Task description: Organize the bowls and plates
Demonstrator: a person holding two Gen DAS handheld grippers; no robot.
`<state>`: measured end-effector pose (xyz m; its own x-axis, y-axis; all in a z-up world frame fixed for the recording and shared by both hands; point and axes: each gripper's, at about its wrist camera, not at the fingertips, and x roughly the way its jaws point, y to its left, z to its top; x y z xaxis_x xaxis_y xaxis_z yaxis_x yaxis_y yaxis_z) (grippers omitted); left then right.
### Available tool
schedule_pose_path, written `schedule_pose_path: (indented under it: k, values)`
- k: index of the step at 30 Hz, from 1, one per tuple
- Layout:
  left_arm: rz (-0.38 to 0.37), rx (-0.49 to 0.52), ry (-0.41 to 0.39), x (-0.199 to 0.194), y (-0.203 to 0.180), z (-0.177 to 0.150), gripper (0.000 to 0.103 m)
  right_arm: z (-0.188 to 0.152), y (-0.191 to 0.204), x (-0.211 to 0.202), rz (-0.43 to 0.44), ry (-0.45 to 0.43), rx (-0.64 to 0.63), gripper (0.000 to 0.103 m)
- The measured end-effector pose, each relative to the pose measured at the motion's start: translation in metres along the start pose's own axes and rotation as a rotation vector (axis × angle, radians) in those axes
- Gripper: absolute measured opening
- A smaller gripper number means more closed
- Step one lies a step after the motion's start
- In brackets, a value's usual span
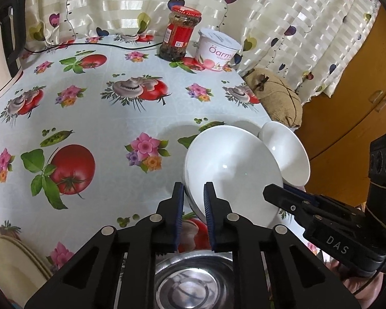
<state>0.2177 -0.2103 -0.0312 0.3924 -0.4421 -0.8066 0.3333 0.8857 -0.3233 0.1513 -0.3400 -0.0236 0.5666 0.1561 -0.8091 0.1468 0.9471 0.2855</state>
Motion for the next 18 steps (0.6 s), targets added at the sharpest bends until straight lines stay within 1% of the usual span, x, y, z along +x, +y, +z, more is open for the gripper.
schedule_pose_path:
  k: [2, 18]
  values:
    - [0.002, 0.000, 0.002, 0.0022, 0.0008, 0.0005, 0.014, 0.0014, -0.0009, 0.0020, 0.000, 0.001, 0.003, 0.019]
    - [0.004, -0.003, 0.000, 0.0033, 0.0018, 0.0020, 0.014, 0.0034, -0.0022, 0.0059, -0.014, 0.005, 0.006, 0.019]
